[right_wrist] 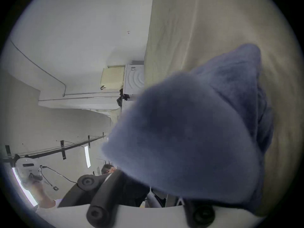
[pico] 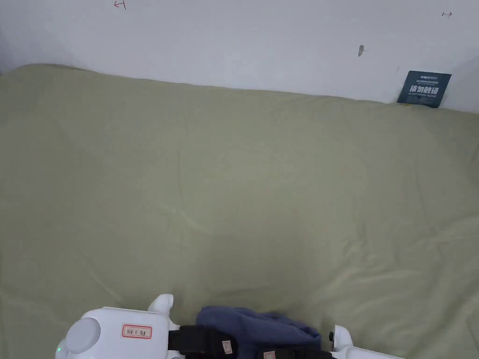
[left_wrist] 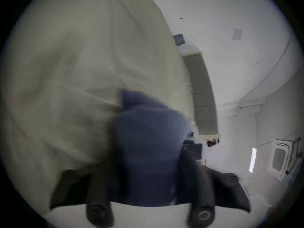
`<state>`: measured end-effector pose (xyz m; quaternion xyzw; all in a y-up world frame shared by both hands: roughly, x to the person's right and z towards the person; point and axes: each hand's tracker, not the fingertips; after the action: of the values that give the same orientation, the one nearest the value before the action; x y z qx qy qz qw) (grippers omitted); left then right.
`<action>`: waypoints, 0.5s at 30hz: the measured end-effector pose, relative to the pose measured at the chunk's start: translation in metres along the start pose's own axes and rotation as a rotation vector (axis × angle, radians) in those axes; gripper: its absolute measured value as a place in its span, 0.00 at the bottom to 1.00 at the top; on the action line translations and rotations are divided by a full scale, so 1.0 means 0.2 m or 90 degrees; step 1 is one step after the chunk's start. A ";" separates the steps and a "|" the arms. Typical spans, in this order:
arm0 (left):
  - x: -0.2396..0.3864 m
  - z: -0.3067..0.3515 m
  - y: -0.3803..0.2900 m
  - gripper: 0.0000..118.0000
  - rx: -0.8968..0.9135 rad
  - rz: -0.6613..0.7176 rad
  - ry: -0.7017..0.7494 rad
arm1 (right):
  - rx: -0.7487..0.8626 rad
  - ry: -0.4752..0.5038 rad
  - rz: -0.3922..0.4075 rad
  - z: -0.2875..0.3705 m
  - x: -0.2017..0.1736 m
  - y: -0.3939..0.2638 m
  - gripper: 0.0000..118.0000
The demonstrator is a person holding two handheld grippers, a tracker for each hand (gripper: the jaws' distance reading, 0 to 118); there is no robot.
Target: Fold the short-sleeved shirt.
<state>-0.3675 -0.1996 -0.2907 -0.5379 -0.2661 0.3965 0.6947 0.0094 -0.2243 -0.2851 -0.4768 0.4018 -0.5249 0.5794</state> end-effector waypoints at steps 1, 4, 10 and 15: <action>-0.02 0.00 0.01 0.28 -0.022 0.007 -0.037 | 0.002 -0.046 0.029 0.00 -0.03 -0.01 0.01; 0.03 0.06 0.01 0.28 -0.016 -0.009 -0.032 | -0.005 -0.099 0.097 0.02 -0.17 -0.04 0.01; -0.01 0.52 0.18 0.28 0.050 -0.049 0.026 | 0.035 -0.199 0.274 0.07 -0.47 -0.11 0.01; -0.20 1.13 0.39 0.28 0.083 -0.045 0.140 | 0.063 -0.193 0.287 0.08 -0.43 -0.07 0.01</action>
<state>-0.5901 -0.1031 -0.3004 -0.5218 -0.1808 0.3271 0.7668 0.0106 -0.1359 -0.2704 -0.4193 0.3807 -0.3243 0.7577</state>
